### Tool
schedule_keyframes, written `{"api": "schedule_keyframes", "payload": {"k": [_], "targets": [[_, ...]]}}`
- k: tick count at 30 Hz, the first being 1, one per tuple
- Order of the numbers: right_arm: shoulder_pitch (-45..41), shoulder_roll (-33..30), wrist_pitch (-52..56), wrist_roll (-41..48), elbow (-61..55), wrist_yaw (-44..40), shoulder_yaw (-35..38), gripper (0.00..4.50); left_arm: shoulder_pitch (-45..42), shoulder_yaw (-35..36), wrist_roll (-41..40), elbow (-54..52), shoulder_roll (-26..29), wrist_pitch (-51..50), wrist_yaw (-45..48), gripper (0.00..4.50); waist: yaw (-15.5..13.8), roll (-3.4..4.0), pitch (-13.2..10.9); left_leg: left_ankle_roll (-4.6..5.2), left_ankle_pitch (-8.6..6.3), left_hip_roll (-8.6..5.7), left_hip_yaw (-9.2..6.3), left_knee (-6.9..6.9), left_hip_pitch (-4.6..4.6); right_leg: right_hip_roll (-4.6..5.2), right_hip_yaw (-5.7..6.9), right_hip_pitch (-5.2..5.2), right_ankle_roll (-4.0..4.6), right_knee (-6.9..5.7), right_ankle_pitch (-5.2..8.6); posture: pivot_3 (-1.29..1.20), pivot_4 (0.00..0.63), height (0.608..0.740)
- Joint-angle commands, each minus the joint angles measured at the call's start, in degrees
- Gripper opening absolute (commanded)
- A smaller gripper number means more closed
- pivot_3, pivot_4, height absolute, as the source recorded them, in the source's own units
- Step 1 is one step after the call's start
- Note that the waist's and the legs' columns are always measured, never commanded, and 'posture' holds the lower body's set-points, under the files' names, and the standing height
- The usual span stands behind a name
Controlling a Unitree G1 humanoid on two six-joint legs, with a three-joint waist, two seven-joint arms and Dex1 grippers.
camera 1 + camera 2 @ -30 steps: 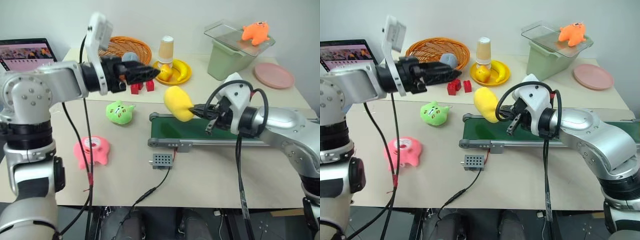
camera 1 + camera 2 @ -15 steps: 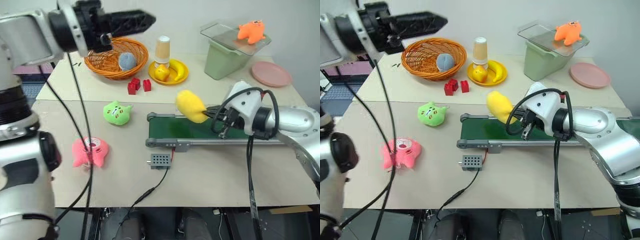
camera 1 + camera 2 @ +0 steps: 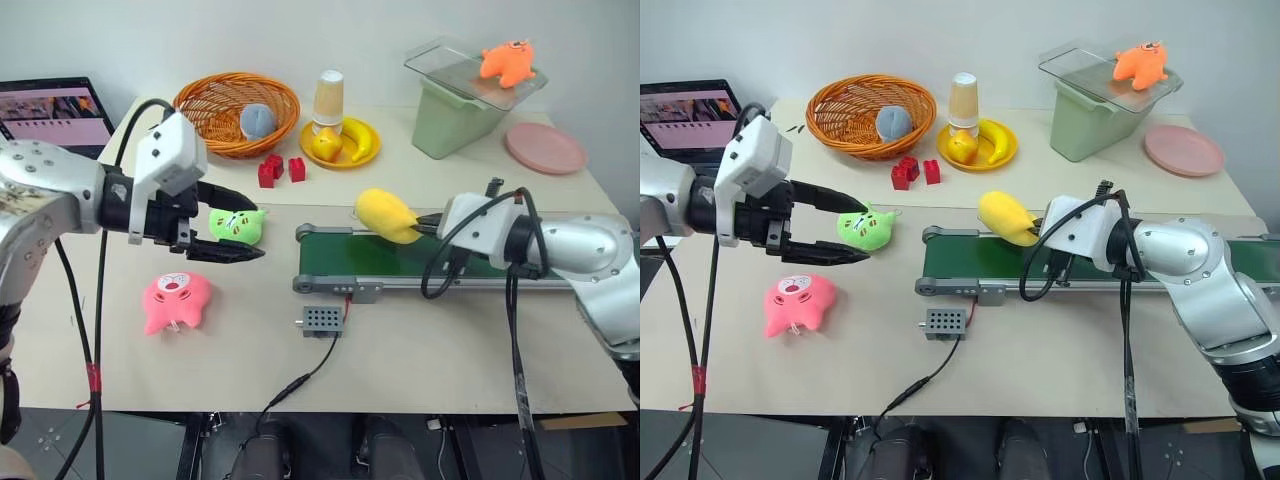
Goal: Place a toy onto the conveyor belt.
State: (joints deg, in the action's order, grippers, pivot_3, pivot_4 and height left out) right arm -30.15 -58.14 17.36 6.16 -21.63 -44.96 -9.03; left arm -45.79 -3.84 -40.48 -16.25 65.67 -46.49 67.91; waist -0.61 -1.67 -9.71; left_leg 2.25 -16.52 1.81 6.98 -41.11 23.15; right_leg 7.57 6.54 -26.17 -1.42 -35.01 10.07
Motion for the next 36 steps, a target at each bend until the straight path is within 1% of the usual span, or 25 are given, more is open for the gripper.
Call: {"api": "schedule_keyframes", "payload": {"k": [1,4,10,13,21,23,24,28,29,30,33,35,36], "targets": [[1.3,0.9,-8.7,-7.4,0.2,1.5,-0.9,0.0,-0.2,1.6,1.6,-0.9,-0.8,1.8,0.5,3.79,-0.1,0.0,0.0,0.0,0.0,0.0,0.0,-0.01,0.01,0.0,0.0,0.0,0.0,0.0,0.0,0.0,0.15,0.734],[2.9,1.7,-15.9,-15.2,0.9,3.6,-3.3,0.0,-0.7,1.5,1.9,-0.8,-1.9,1.3,0.6,3.79,0.0,0.0,0.0,0.01,0.0,0.0,-0.01,-0.07,0.01,0.0,0.0,0.0,-0.04,-0.01,0.03,0.0,0.15,0.734],[8.1,5.0,-20.9,-20.1,-0.7,5.3,-3.2,0.0,-1.7,1.4,2.0,-1.1,-3.3,0.3,1.0,3.79,0.0,0.0,0.0,0.01,0.0,0.03,-0.08,-0.13,0.0,-0.02,-0.01,0.01,-0.05,-0.06,0.03,0.0,0.15,0.734],[10.1,6.0,-21.9,-21.1,-0.9,5.3,-2.8,0.0,-2.1,1.2,2.1,-1.3,-3.8,0.1,1.4,3.79,0.0,0.0,0.0,0.01,0.0,0.03,-0.09,-0.16,0.01,-0.02,-0.01,0.02,-0.05,-0.06,0.03,0.0,0.15,0.734],[12.6,8.6,-19.9,-18.8,-1.8,2.9,-0.8,0.0,-0.4,0.3,2.5,-3.6,-2.8,0.1,5.0,3.79,0.2,0.0,0.0,0.01,-0.01,0.05,-0.09,-0.18,-0.05,-0.05,-0.04,0.05,-0.05,-0.1,0.03,0.0,0.15,0.734],[12.5,9.1,-19.5,-18.5,-1.7,2.6,-0.3,0.66,-0.2,0.0,3.5,-3.5,-3.0,0.7,5.2,3.86,0.2,0.0,0.0,0.01,0.0,0.05,-0.09,-0.18,-0.06,-0.05,-0.05,0.05,-0.04,-0.1,0.03,0.0,0.15,0.734],[12.4,9.3,-19.1,-18.1,-1.8,2.3,-0.1,0.82,-0.2,0.0,3.7,-3.5,-3.1,0.8,5.2,3.86,0.1,0.0,0.0,0.01,0.0,0.05,-0.09,-0.19,-0.06,-0.05,-0.05,0.05,-0.04,-0.1,0.03,0.0,0.15,0.734],[11.9,9.5,-18.3,-17.3,-1.9,1.1,1.2,2.19,-0.4,0.3,3.7,-3.3,-3.8,0.2,5.0,3.86,0.1,0.0,0.0,0.03,-0.01,0.03,-0.11,-0.21,-0.05,-0.06,-0.08,0.07,-0.04,-0.1,0.03,0.0,0.15,0.734],[11.8,9.4,-18.2,-17.0,-2.0,0.9,1.6,2.6,-0.3,0.4,3.7,-3.3,-3.9,0.3,5.0,3.86,0.1,0.0,0.0,0.03,-0.02,0.03,-0.12,-0.2,-0.05,-0.06,-0.08,0.07,-0.04,-0.1,0.02,0.0,0.15,0.734],[11.6,9.4,-17.9,-16.6,-2.2,0.7,2.0,2.84,-0.2,0.4,3.8,-3.2,-3.9,0.3,5.0,3.86,0.0,0.0,0.0,0.04,-0.02,0.02,-0.12,-0.2,-0.04,-0.06,-0.08,0.07,-0.04,-0.1,0.02,0.0,0.15,0.734],[11.1,9.2,-17.2,-15.2,-3.6,-0.2,3.3,3.97,-0.2,0.3,3.9,-3.0,-4.2,0.3,4.9,3.86,0.0,0.0,0.0,0.04,-0.02,0.02,-0.13,-0.19,-0.04,-0.07,-0.08,0.06,-0.02,-0.09,0.02,0.0,0.15,0.734],[10.9,8.6,-16.1,-13.8,-5.2,-1.2,4.9,4.49,-0.4,0.3,3.9,-2.7,-4.3,0.4,5.1,3.86,0.0,0.0,0.0,0.04,-0.02,0.02,-0.13,-0.2,-0.03,-0.07,-0.08,0.06,0.01,-0.09,0.0,0.0,0.15,0.734],[10.8,8.2,-15.5,-13.1,-5.9,-1.8,5.7,4.49,-0.5,0.2,4.0,-2.5,-4.4,0.4,5.3,3.86,0.0,0.0,0.0,0.04,-0.02,0.03,-0.13,-0.2,-0.03,-0.07,-0.08,0.06,0.0,-0.1,0.0,0.0,0.15,0.734]]}}
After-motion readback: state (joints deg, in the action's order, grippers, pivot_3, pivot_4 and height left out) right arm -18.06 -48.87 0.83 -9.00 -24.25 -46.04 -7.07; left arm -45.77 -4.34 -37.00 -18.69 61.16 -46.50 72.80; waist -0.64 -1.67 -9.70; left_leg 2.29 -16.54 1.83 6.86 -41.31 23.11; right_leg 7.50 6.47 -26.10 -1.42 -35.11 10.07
